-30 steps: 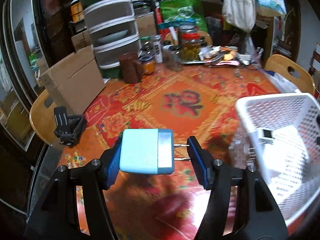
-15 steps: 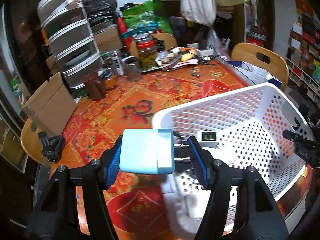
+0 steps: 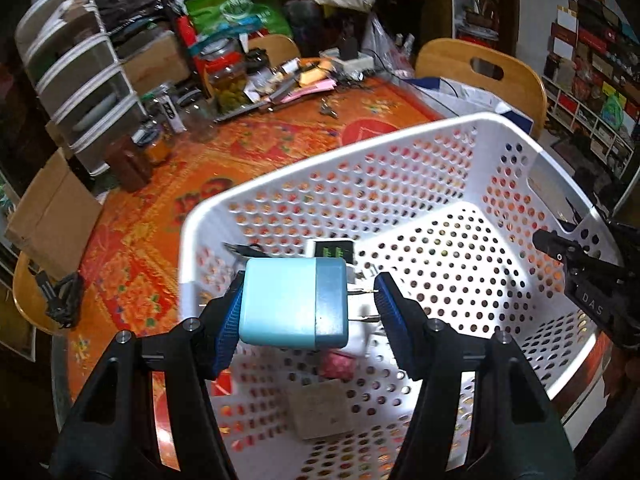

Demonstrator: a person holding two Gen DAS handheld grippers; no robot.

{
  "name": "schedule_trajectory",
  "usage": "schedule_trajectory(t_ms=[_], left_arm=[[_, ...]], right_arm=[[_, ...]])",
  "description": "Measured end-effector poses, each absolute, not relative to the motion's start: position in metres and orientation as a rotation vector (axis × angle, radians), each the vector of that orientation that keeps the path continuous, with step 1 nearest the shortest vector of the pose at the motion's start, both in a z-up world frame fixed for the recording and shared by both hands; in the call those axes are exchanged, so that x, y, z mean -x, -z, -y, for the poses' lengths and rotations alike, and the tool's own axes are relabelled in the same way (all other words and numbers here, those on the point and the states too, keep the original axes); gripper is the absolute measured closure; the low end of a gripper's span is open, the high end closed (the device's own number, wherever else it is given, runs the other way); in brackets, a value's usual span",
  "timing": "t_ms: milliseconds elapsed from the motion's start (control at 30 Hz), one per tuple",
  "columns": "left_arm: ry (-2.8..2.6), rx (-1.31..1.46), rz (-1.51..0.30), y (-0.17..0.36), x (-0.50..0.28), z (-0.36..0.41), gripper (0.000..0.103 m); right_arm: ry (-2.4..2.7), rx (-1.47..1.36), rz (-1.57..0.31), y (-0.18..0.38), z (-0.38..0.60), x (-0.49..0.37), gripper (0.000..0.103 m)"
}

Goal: Organize rigid objects
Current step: 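Carry the teal charger into the basket and open the left tool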

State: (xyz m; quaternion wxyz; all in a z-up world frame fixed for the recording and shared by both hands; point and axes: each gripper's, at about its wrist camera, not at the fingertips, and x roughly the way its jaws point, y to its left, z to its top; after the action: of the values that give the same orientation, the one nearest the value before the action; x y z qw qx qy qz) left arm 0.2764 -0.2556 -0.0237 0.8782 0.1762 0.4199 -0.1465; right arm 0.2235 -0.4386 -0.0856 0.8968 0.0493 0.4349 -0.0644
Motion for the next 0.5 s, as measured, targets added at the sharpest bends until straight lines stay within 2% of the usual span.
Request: schedule_trajectory(t_ms=[500], left_arm=[[0.364, -0.48, -1.059, 0.073, -0.281, 0.299, 0.043]], right_arm=[[0.121, -0.103, -0.899, 0.084, 0.437, -0.224, 0.08]])
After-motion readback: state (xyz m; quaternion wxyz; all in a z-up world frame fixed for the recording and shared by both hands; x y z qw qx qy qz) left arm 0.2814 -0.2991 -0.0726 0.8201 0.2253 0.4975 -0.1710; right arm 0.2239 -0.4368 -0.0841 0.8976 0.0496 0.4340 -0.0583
